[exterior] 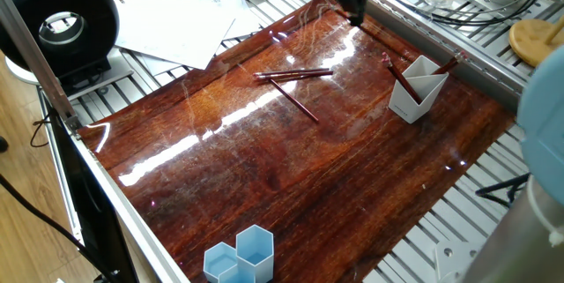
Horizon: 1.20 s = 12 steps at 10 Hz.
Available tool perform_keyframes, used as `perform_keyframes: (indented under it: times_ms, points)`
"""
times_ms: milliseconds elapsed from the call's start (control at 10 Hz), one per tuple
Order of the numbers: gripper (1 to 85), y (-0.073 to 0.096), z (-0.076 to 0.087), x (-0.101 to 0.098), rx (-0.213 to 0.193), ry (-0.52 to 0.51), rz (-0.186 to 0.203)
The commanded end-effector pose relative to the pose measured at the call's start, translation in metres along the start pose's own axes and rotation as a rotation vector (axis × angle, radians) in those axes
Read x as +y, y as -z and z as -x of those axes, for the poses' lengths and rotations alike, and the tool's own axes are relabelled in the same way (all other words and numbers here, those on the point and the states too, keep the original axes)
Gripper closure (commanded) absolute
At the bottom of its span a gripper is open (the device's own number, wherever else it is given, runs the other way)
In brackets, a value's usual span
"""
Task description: Put the pen into the pen holder
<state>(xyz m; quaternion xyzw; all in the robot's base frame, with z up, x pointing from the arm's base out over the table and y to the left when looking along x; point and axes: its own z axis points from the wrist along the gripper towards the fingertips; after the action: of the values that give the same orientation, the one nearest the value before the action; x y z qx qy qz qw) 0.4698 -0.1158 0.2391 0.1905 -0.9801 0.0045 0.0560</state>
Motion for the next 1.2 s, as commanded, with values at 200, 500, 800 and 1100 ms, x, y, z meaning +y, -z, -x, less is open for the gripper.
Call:
perform_keyframes:
  times_ms: [200, 500, 800, 1100]
  points:
    - [84.7, -0.004, -0.009, -0.030, -0.265, 0.029, 0.009]
    - [84.7, -0.006, -0.005, -0.029, -0.198, 0.019, -0.003]
    - [84.7, -0.006, -0.018, -0.042, -0.117, -0.086, -0.055]
    - [84.7, 0.002, 0.012, -0.047, -0.268, -0.064, -0.060]
